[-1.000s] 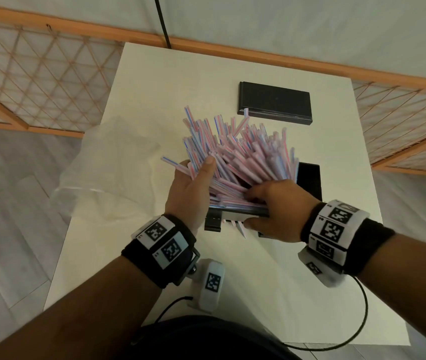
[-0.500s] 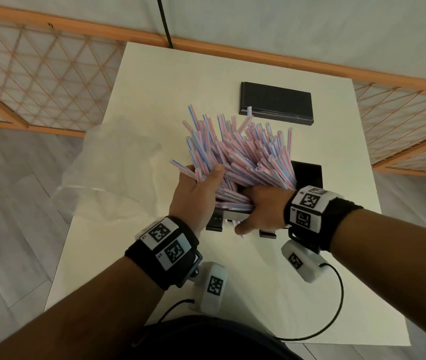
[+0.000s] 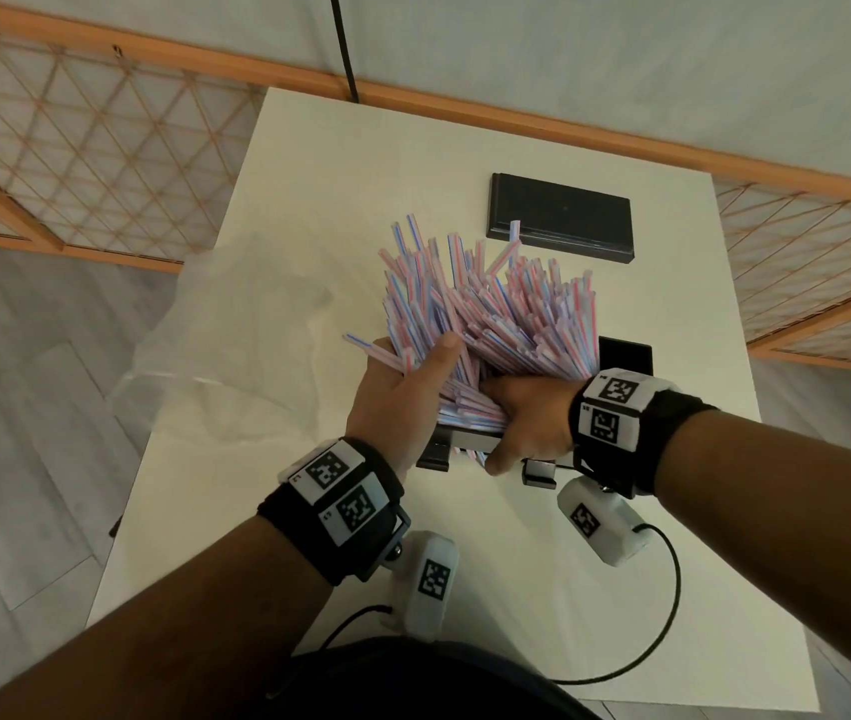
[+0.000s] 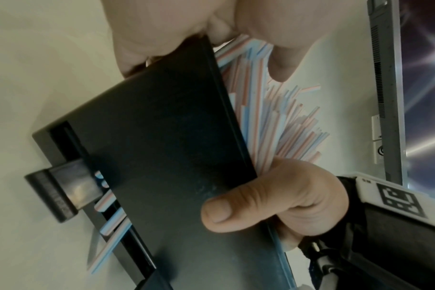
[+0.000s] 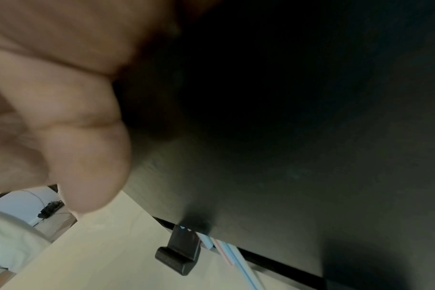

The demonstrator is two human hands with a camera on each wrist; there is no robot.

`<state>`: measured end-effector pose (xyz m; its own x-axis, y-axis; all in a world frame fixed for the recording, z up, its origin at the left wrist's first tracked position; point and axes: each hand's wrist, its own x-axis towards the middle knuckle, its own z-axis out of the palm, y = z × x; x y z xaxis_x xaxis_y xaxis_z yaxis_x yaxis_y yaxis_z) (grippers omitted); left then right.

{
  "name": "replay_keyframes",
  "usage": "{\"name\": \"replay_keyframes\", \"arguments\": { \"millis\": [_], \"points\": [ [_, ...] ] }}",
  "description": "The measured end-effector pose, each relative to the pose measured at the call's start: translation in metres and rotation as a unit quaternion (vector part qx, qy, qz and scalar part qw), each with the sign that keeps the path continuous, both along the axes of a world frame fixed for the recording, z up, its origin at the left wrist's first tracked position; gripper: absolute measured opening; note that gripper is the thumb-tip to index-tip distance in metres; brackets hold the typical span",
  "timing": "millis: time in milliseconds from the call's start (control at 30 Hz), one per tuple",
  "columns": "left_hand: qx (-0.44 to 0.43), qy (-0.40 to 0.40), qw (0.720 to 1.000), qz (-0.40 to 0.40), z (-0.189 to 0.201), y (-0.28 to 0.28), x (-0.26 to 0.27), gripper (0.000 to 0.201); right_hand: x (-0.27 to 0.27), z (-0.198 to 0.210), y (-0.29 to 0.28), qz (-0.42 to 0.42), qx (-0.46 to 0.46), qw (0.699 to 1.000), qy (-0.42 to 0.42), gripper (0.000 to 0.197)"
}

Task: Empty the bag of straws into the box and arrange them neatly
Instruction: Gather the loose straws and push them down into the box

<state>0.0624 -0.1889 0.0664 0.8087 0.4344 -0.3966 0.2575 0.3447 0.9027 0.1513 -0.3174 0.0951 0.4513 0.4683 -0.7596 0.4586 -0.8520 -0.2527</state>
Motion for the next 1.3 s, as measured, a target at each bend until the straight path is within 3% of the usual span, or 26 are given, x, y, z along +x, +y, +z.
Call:
{"name": "replay_keyframes", "arguments": {
  "millis": [233,367,467,733,867,1000,1067,1167,1300],
  "points": [
    [0.075,-0.01,0.997,-0.022,-0.003,0.0,-0.001,0.074,-0.001,-0.001,0.002,0.009,0.019,1.0,-0.007,0.065],
    [0.101,-0.021,0.994,-0.032,-0.002,0.001,-0.002,0.064,-0.002,0.0,0.001,0.005,0.032,0.999,-0.02,0.059],
    [0.119,-0.043,0.991,-0.038,-0.002,0.002,-0.002,0.051,-0.003,0.002,-0.001,0.004,0.048,0.998,-0.031,0.068],
    [0.128,-0.026,0.991,-0.038,-0.006,0.004,-0.001,0.064,-0.005,-0.001,-0.003,-0.007,0.079,0.996,-0.036,0.073],
    [0.116,-0.033,0.992,-0.045,-0.004,0.007,-0.001,0.043,-0.005,0.005,-0.014,-0.026,0.155,0.987,-0.039,0.065],
    [0.162,-0.027,0.985,-0.057,-0.008,0.01,-0.002,0.047,-0.009,0.008,-0.024,0.012,0.076,0.993,-0.095,0.061],
    [0.191,-0.011,0.979,-0.075,-0.01,0.01,-0.003,0.047,-0.009,0.008,-0.03,0.01,0.079,0.991,-0.103,0.061],
    [0.199,0.004,0.976,-0.091,-0.012,0.008,-0.004,0.026,-0.007,0.014,-0.038,-0.008,0.098,0.987,-0.125,0.054],
    [0.171,0.008,0.982,-0.078,-0.013,0.005,-0.002,0.034,-0.009,0.013,-0.042,-0.016,0.074,0.988,-0.137,0.051]
  ]
}}
